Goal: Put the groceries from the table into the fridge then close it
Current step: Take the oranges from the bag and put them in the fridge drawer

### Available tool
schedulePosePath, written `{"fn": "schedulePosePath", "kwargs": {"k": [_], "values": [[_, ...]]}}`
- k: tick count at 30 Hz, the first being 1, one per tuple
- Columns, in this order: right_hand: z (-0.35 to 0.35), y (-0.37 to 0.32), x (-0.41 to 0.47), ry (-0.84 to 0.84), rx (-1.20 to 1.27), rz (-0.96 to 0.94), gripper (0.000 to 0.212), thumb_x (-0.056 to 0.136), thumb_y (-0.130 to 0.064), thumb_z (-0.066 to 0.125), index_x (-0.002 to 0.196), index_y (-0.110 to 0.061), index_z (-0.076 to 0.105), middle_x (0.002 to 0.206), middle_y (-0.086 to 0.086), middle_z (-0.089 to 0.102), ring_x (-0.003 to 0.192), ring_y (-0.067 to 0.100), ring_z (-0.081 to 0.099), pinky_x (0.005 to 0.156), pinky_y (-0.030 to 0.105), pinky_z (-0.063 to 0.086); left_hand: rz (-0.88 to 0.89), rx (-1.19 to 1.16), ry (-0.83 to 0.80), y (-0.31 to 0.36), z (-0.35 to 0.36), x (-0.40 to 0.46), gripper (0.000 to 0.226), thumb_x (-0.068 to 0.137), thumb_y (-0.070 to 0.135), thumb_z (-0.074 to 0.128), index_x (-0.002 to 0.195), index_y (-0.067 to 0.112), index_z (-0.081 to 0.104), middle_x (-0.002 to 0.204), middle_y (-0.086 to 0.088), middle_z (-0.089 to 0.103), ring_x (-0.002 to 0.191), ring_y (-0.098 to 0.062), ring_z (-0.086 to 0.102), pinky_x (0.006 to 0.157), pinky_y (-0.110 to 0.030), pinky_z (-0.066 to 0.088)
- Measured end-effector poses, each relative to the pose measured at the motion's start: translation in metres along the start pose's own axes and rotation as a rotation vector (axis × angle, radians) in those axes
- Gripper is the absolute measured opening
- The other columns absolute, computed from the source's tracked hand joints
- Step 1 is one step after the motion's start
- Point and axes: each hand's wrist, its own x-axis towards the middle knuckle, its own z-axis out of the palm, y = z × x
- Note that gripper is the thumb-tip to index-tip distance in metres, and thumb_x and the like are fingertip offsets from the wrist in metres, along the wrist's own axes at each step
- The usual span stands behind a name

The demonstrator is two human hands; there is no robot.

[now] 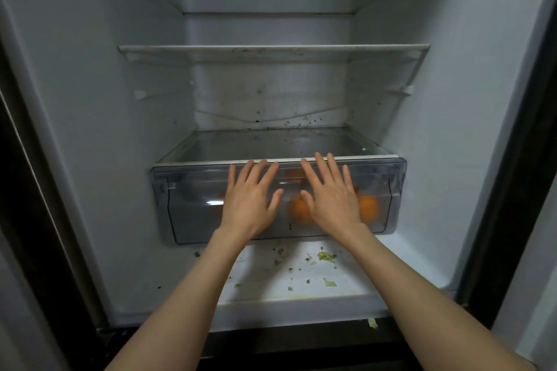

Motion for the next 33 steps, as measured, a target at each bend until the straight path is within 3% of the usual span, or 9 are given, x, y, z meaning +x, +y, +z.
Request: {"fn": "schedulePosePath", "kwargs": {"k": [5,12,14,18,21,24,26,33], "values": [[0.009,0.002,0.0,0.054,0.021,-0.027,0.069,0.094,-0.043,0.044,0.149,-0.026,0.006,0.158,0.006,0.0,0.145,0.028,-0.004,0.115,0.045,-0.001,0.014,-0.013,-0.021,-0.005,0.006,0.0,0.067,0.086,0.05,0.031,0.147,0.024,0.022,0.155,-0.003,0.023,0.145,-0.025,0.009,0.115,-0.044,-0.006],[-0.007,0.0,0.001,-0.131,-0.045,0.018,0.071,0.096,-0.048,0.032,0.147,-0.027,-0.013,0.156,0.005,-0.019,0.143,0.023,-0.017,0.116,0.044,-0.004,0.009,0.061,-0.253,-0.005,-0.01,0.004,0.071,0.093,0.055,0.032,0.149,0.029,-0.002,0.158,0.001,-0.008,0.144,-0.021,-0.012,0.115,-0.045,-0.011],[-0.015,-0.006,-0.003,-0.181,-0.005,0.042,0.07,0.096,-0.049,0.03,0.147,-0.027,-0.012,0.155,0.006,-0.019,0.143,0.023,-0.018,0.116,0.043,-0.005,-0.005,0.034,-0.283,-0.002,-0.017,0.0,0.069,0.094,0.053,0.032,0.149,0.029,-0.003,0.158,0.001,-0.009,0.144,-0.021,-0.013,0.115,-0.047,-0.009],[-0.015,-0.022,-0.043,-0.157,0.063,0.084,0.066,0.096,-0.05,0.028,0.148,-0.03,-0.007,0.156,0.004,-0.018,0.143,0.023,-0.018,0.114,0.046,-0.009,-0.027,-0.106,-0.14,0.003,-0.014,-0.039,0.063,0.096,0.047,0.032,0.148,0.033,0.0,0.158,0.002,-0.007,0.144,-0.021,-0.013,0.114,-0.048,-0.007],[-0.01,-0.035,-0.082,-0.228,0.1,0.145,0.067,0.095,-0.054,0.025,0.146,-0.031,-0.013,0.154,0.001,-0.022,0.141,0.021,-0.023,0.112,0.047,-0.013,-0.055,-0.151,-0.15,0.005,-0.004,-0.08,0.062,0.091,0.055,0.021,0.147,0.035,0.002,0.158,0.002,-0.005,0.144,-0.021,-0.013,0.115,-0.048,-0.005],[-0.012,-0.04,-0.111,-0.261,0.061,0.111,0.071,0.085,-0.066,0.006,0.141,-0.033,-0.021,0.155,0.0,-0.022,0.138,0.018,-0.028,0.11,0.045,-0.016,-0.08,-0.132,-0.204,0.01,-0.004,-0.11,0.066,0.084,0.061,0.009,0.144,0.038,-0.004,0.158,0.004,-0.008,0.139,-0.017,-0.021,0.113,-0.045,-0.01],[-0.019,-0.04,-0.126,-0.258,0.054,0.083,0.068,0.088,-0.065,0.008,0.143,-0.034,-0.02,0.155,-0.001,-0.02,0.139,0.018,-0.026,0.111,0.046,-0.015,-0.082,-0.13,-0.185,0.015,-0.014,-0.127,0.067,0.082,0.062,0.005,0.145,0.037,-0.003,0.158,0.003,-0.007,0.138,-0.017,-0.023,0.112,-0.044,-0.011],[-0.052,-0.061,-0.194,-0.22,0.227,-0.028,0.065,0.095,-0.053,0.025,0.146,-0.034,-0.01,0.155,-0.002,-0.018,0.141,0.017,-0.022,0.112,0.045,-0.014,-0.19,-0.084,-0.169,0.039,-0.074,-0.206,0.059,0.097,0.045,0.03,0.147,0.035,0.001,0.158,0.002,-0.005,0.14,-0.016,-0.019,0.116,-0.046,-0.006]]}}
